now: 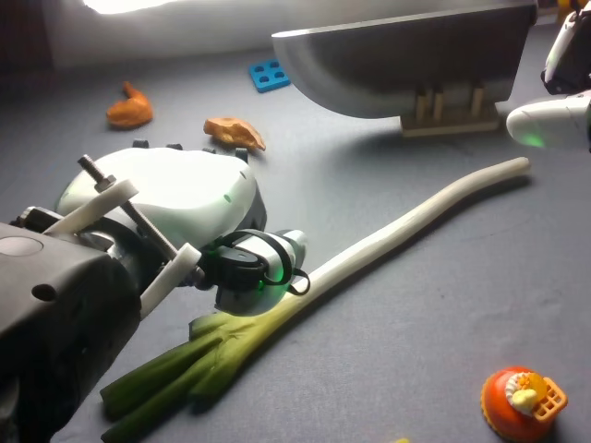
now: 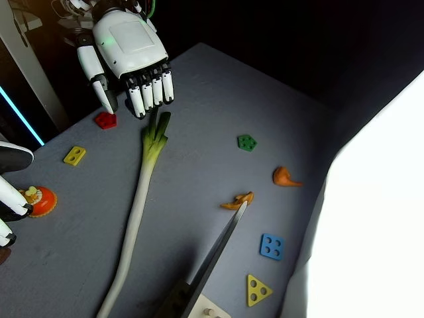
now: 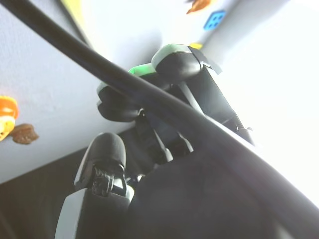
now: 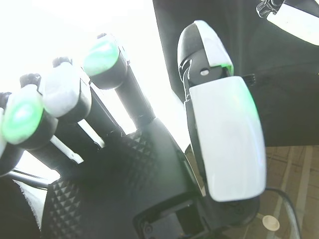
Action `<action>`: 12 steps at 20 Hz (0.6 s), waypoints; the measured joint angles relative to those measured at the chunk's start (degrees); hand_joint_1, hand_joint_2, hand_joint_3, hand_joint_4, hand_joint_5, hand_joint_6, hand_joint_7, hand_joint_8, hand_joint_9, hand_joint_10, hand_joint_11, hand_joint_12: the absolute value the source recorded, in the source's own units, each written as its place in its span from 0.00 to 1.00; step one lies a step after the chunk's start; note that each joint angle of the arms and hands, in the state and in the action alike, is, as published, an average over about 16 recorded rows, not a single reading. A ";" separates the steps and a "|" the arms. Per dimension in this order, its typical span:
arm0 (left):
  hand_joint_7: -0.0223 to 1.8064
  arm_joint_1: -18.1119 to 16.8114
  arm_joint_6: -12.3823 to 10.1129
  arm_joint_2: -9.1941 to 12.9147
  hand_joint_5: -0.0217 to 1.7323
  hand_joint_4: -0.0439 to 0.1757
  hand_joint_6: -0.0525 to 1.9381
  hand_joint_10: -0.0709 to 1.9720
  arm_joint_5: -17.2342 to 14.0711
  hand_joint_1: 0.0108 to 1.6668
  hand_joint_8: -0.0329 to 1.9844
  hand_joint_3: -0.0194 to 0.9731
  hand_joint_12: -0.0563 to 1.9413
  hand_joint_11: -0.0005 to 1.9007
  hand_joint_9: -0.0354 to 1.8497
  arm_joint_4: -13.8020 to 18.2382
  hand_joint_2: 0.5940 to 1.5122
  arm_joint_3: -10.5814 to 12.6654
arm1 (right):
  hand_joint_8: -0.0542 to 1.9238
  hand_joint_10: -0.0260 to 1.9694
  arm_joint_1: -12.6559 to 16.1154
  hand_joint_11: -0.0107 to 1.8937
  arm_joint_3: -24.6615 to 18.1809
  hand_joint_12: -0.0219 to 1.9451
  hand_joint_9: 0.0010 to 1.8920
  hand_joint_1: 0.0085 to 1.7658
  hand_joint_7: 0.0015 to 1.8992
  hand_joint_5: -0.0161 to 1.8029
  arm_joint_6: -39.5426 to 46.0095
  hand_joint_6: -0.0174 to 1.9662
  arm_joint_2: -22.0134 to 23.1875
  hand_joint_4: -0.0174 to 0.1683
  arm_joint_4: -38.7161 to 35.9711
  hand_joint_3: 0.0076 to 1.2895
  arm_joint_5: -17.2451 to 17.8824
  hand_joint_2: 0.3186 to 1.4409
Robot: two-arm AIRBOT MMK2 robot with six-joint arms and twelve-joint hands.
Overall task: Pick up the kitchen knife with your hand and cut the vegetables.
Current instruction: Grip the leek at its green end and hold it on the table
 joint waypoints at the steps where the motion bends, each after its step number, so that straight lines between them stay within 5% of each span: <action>1: 0.22 0.00 0.00 0.00 0.19 0.37 0.36 0.38 0.00 0.08 0.30 0.08 0.44 0.16 0.21 -0.03 0.84 0.00 | 0.46 0.45 -0.04 0.37 0.00 0.44 0.34 0.04 0.33 0.31 -0.01 0.44 0.00 0.33 0.00 0.06 0.01 0.71; 8: 0.13 0.00 -0.05 0.00 0.11 0.36 0.21 0.23 -0.03 0.06 0.17 0.06 0.28 0.09 0.13 -0.35 0.84 0.00 | 0.27 0.26 -0.71 0.21 0.26 0.25 0.19 0.06 0.18 0.18 -0.72 0.25 0.03 0.25 0.46 0.05 0.18 0.70; 12: 0.03 0.02 -0.49 0.00 0.03 0.35 0.05 0.06 -0.47 0.07 0.03 0.04 0.10 0.01 0.04 -0.72 0.83 -0.02 | 0.07 0.06 -1.51 0.06 1.04 0.05 0.04 0.12 0.04 0.05 -1.36 0.06 0.06 0.12 2.55 0.04 1.43 0.67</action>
